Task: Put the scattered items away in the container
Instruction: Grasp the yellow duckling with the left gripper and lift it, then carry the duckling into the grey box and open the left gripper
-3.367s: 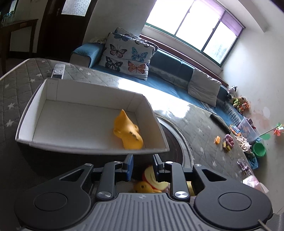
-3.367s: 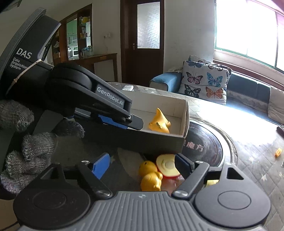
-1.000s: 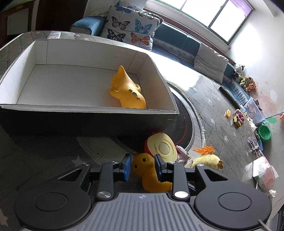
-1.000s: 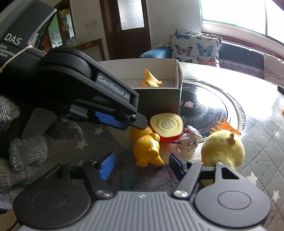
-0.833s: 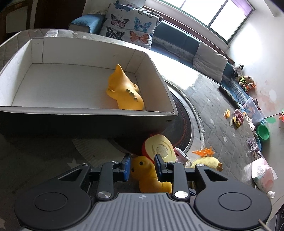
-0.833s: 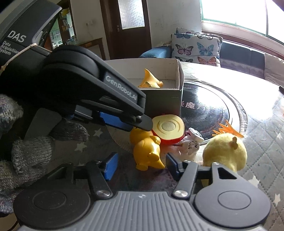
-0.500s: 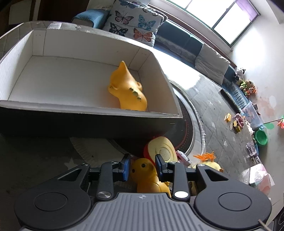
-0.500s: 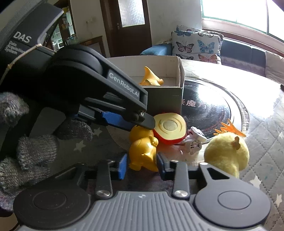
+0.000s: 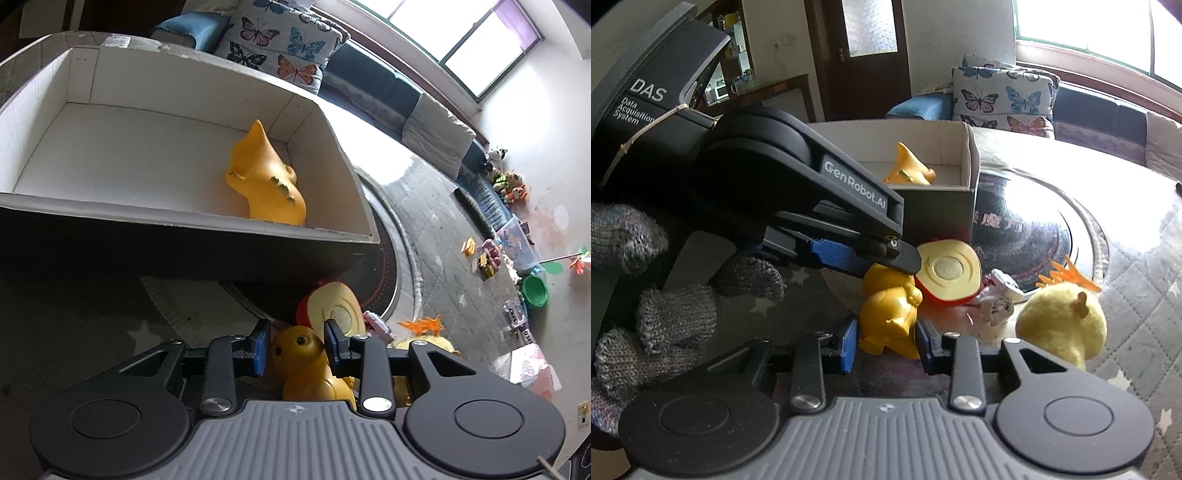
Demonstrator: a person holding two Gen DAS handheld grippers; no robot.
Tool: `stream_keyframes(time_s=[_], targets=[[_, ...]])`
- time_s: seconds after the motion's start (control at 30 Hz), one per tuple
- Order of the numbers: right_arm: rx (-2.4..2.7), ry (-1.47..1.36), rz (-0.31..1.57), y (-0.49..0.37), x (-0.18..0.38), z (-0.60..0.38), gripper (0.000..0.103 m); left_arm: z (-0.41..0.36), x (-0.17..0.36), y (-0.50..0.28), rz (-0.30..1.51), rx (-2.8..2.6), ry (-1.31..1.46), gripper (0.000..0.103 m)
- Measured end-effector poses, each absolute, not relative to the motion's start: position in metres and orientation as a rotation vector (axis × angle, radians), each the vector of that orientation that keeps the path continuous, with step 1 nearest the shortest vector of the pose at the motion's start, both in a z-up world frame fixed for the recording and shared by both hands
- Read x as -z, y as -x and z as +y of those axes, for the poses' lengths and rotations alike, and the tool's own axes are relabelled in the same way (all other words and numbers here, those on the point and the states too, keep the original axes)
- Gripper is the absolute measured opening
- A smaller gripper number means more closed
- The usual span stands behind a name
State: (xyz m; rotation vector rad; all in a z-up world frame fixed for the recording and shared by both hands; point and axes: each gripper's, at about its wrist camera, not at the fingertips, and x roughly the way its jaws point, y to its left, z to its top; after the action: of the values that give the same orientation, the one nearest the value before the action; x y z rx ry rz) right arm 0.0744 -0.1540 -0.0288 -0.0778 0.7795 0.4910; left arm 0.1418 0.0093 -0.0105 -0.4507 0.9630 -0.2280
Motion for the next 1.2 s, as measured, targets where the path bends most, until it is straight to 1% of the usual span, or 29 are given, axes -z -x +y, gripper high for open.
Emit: stream_keyframes(time_s=[0.37,0.63,0.8,1.2], targets=[[-0.544,0.124,0.648,-0.086,-0.014,-0.137,0.032,0.030,-0.044,-0.141,0.806,0.203,0.450,0.034],[-0.596,0.143,0.602,-0.131,-0.032,-0.105,0.032,0.052,-0.066,-0.171,0.736,0.138,0.436,0.034],[-0.624,0.158,0.629,-0.160,-0.028,-0.087,0.032,0.066,-0.062,-0.192,0.740,0.103,0.434,0.034],[-0.663,0.176,0.754,-0.198,0.007,-0.066,0.032,0.088,-0.023,-0.227,0.835,0.055,0.476,0.034]])
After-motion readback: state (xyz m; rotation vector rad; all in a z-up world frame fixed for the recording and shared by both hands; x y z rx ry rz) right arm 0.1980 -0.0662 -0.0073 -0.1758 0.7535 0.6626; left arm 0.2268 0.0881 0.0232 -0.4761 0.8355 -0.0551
